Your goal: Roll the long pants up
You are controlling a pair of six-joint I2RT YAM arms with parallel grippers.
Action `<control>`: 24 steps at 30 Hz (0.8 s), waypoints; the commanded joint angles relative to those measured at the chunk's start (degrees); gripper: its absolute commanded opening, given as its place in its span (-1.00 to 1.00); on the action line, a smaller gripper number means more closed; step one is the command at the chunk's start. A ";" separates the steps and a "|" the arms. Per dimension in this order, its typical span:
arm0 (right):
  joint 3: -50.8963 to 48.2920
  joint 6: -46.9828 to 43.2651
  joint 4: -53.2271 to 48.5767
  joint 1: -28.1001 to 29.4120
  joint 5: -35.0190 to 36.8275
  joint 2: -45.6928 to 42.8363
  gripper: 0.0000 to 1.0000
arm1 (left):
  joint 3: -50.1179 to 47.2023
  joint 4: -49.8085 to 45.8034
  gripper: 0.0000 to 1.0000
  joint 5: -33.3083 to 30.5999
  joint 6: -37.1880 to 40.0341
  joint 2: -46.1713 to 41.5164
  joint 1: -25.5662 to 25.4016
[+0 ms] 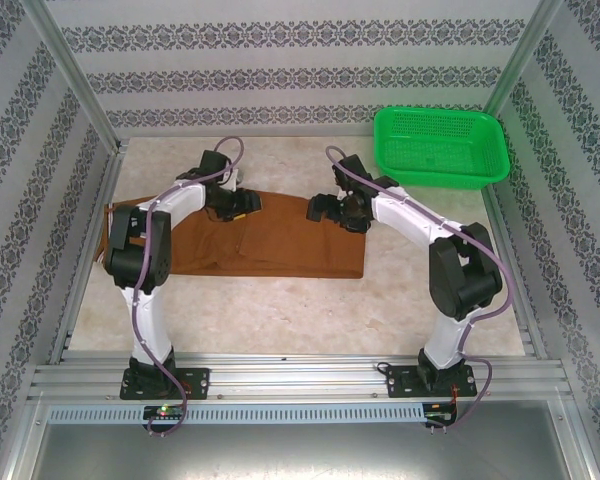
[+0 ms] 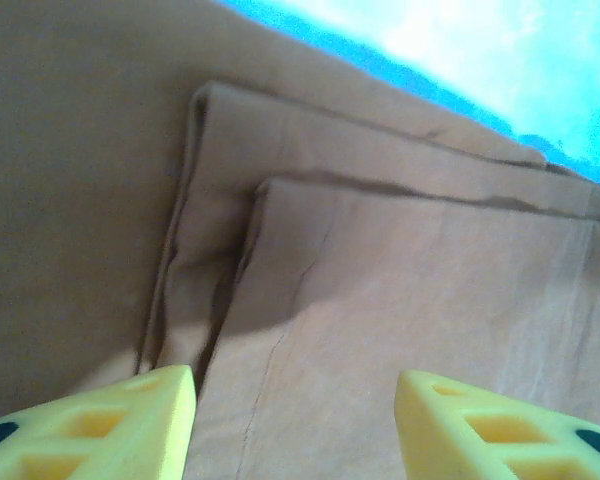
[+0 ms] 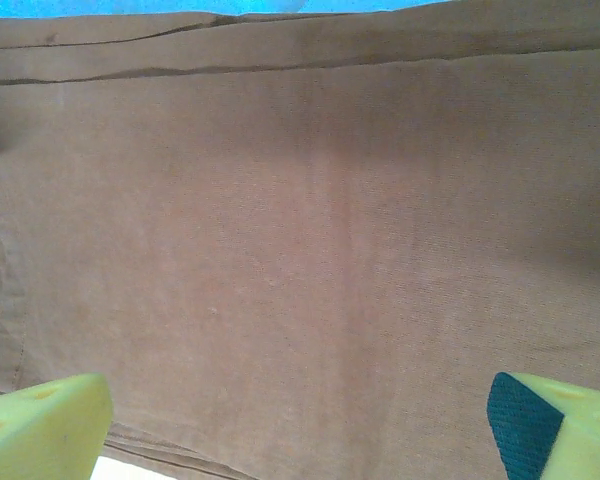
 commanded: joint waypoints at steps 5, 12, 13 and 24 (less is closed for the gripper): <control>0.38 0.82 2.84 0.23 -2.67 3.49 0.95 | 3.47 -7.85 0.07 -11.11 4.78 2.34 -1.62; 1.46 0.81 3.13 0.23 -4.03 6.30 0.94 | 3.21 -8.67 0.09 -14.80 7.45 2.61 -2.49; 1.56 0.97 3.34 0.14 -4.08 6.56 0.94 | 3.49 -8.59 0.09 -13.55 7.49 3.31 -2.51; 2.58 1.04 2.93 0.19 -4.07 8.06 0.94 | 3.39 -3.78 0.01 -2.55 5.62 6.19 -3.08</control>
